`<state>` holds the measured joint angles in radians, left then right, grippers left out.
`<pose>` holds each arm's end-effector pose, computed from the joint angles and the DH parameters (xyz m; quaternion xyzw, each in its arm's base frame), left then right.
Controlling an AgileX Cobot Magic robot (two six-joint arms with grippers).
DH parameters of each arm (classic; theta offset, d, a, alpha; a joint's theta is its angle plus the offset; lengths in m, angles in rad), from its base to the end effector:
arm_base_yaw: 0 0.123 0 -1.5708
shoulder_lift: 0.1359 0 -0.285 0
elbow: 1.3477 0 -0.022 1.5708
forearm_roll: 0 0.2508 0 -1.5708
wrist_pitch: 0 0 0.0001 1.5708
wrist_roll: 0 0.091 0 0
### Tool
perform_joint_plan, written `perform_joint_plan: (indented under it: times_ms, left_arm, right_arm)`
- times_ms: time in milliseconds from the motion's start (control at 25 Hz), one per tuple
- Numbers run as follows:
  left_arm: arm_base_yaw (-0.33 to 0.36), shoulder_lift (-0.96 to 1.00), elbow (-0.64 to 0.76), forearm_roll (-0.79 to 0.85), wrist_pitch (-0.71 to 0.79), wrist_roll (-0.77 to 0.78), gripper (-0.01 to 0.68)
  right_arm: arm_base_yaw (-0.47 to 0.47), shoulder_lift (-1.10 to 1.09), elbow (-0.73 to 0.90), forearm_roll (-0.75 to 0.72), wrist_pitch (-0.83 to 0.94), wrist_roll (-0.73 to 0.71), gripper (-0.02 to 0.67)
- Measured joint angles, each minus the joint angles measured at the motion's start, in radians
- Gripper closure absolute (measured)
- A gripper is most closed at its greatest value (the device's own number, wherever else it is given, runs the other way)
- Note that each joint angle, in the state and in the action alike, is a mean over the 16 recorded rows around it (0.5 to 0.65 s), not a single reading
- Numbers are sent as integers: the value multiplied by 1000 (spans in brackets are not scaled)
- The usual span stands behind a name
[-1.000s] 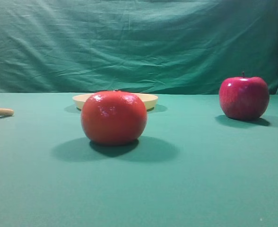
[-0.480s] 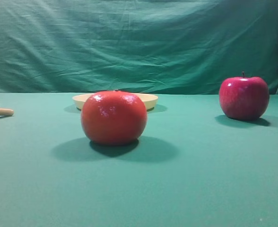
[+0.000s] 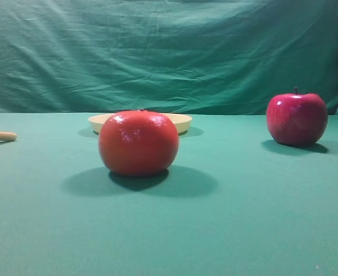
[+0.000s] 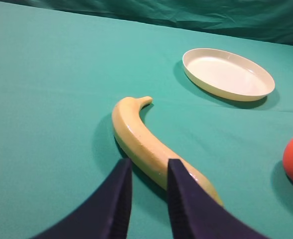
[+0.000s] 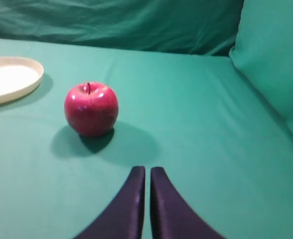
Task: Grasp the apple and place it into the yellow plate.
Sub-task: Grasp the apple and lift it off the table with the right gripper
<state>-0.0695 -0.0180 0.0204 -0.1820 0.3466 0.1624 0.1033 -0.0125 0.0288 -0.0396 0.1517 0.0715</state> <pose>0.0523 -0.0093 0.1765 0.0427 0.7904 -0.0483 0.6091 0.0562 0.0053 0.1904 -0.0240 0.7347 0.0438 0.6766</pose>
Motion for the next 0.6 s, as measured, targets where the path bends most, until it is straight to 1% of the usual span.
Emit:
perform_joint_plan:
  times_ms: [320, 600]
  left_arm:
    - [0, 0, 0, 0, 0, 0, 516]
    - [0, 0, 0, 0, 0, 0, 516]
  right_arm:
    - [1, 55, -44, 34, -55, 17, 649]
    - [16, 253, -162, 42, -20, 12, 649]
